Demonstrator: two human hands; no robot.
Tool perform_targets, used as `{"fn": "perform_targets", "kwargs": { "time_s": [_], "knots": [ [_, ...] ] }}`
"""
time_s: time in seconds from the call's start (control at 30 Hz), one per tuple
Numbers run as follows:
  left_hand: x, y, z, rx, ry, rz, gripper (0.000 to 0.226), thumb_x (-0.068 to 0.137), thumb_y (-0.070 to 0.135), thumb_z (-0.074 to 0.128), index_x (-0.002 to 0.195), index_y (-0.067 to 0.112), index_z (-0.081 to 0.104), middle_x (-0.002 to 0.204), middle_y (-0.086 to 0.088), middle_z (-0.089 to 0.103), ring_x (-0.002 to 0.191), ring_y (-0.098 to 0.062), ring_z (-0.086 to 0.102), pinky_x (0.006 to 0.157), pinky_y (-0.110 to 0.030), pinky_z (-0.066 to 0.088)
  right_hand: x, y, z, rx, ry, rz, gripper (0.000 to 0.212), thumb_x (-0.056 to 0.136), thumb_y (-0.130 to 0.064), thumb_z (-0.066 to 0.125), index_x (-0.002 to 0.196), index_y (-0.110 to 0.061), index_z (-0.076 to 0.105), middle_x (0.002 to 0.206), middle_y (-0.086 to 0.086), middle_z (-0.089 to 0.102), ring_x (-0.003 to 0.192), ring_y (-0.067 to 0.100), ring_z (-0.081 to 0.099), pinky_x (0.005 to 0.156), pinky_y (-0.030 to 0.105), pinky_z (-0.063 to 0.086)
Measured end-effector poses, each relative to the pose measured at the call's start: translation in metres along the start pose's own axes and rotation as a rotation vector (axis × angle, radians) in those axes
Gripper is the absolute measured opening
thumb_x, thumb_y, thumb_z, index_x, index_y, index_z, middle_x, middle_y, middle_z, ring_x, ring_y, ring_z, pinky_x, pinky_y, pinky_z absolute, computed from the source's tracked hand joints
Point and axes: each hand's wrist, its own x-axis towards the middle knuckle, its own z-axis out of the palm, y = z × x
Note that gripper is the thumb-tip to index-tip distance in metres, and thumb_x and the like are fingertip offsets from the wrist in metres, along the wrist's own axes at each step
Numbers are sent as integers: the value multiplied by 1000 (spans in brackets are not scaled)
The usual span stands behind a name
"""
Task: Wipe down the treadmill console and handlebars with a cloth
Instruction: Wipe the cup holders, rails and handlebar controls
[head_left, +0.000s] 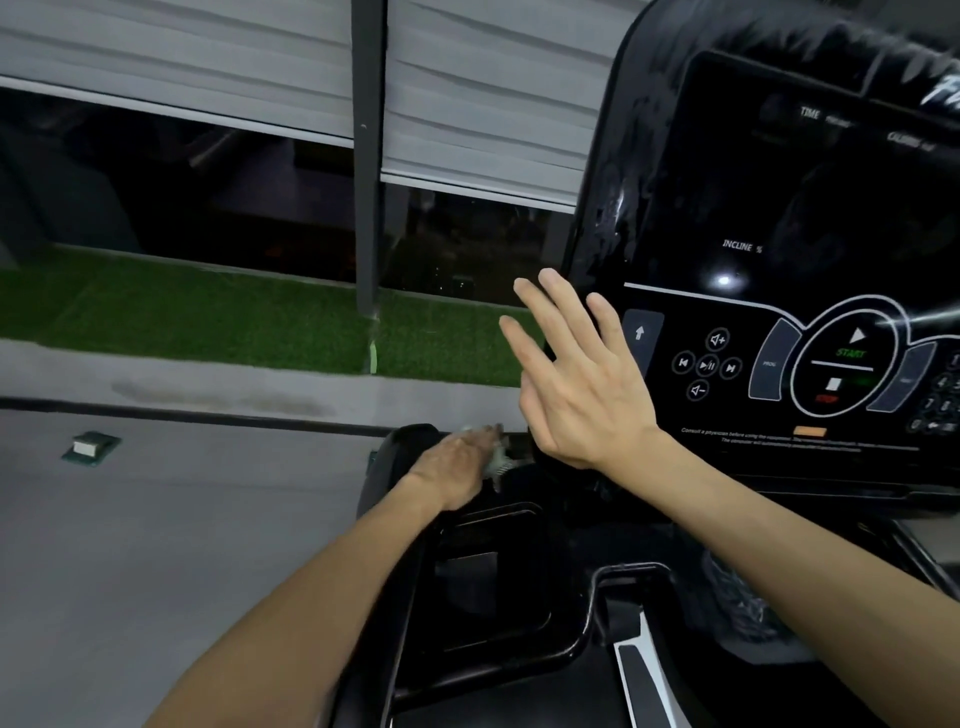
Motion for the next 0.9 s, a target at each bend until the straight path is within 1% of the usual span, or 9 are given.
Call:
{"fn": "perform_targets", "kwargs": {
  "time_s": [0.07, 0.13, 0.27, 0.43, 0.5, 0.57, 0.63, 0.8, 0.9],
  "knots": [
    [-11, -19, 0, 60, -9, -14, 63, 97, 1, 35, 155, 10, 15, 161, -10, 23, 148, -22, 23, 120, -28, 14, 0, 0, -1, 0, -5, 4, 50, 84, -23, 47, 130, -5, 55, 152, 19, 33, 145, 31, 17, 116, 45, 10],
    [-20, -19, 0, 88, -2, 14, 61, 101, 4, 34, 156, 9, 10, 163, -9, 13, 150, -20, 15, 120, -25, 6, 0, 0, -1, -8, -2, 7, 50, 85, -24, 46, 130, -5, 55, 152, 19, 34, 145, 31, 18, 116, 45, 10],
    [-36, -12, -2, 116, 40, 117, 69, 95, -5, 39, 156, 6, 9, 164, -9, 11, 150, -22, 15, 119, -24, 8, 0, 0, -1, -2, -15, -2, 50, 85, -24, 45, 131, -5, 55, 152, 19, 34, 145, 31, 18, 116, 45, 12],
    [-85, -15, 22, 175, 81, 176, 65, 102, 8, 35, 156, 8, -2, 165, -6, -4, 150, -24, 15, 122, -32, 17, -1, 0, -1, -4, -12, 3, 49, 87, -24, 43, 131, -4, 54, 152, 19, 33, 146, 31, 18, 116, 45, 12],
    [-94, -13, 32, 225, 117, 176, 64, 105, 12, 33, 155, 8, -6, 164, -6, -7, 151, -20, 7, 123, -29, 4, 0, 0, -2, -2, -13, 5, 49, 87, -24, 43, 131, -5, 54, 152, 19, 33, 146, 31, 18, 116, 45, 11],
    [-96, -10, 36, 265, 151, 193, 68, 103, 7, 35, 153, 6, -10, 164, -10, -6, 152, -19, 4, 120, -26, -7, 0, -1, -1, 2, -9, 9, 49, 87, -23, 44, 131, -5, 55, 152, 19, 33, 146, 31, 18, 116, 45, 11],
    [-92, -5, 36, 271, 161, 176, 71, 99, -2, 35, 153, 5, -10, 164, -11, -6, 152, -19, 3, 118, -25, -10, 0, -2, -1, 10, 5, 14, 49, 86, -22, 45, 130, -5, 55, 152, 19, 34, 146, 31, 19, 116, 45, 12],
    [-66, 21, 27, 300, 148, 219, 72, 94, -7, 33, 153, 2, -7, 164, -14, -3, 151, -22, 1, 122, -29, -4, 0, -2, 0, 9, 20, 9, 49, 85, -22, 46, 129, -5, 56, 151, 20, 34, 145, 32, 19, 116, 46, 11],
    [-46, 48, 26, 293, 159, 254, 66, 95, 0, 36, 154, 2, 8, 162, -17, 14, 151, -26, 8, 123, -31, -5, -1, -2, 0, 16, 18, 10, 49, 84, -22, 45, 129, -5, 56, 151, 20, 35, 145, 32, 20, 116, 46, 12]
  ]
}}
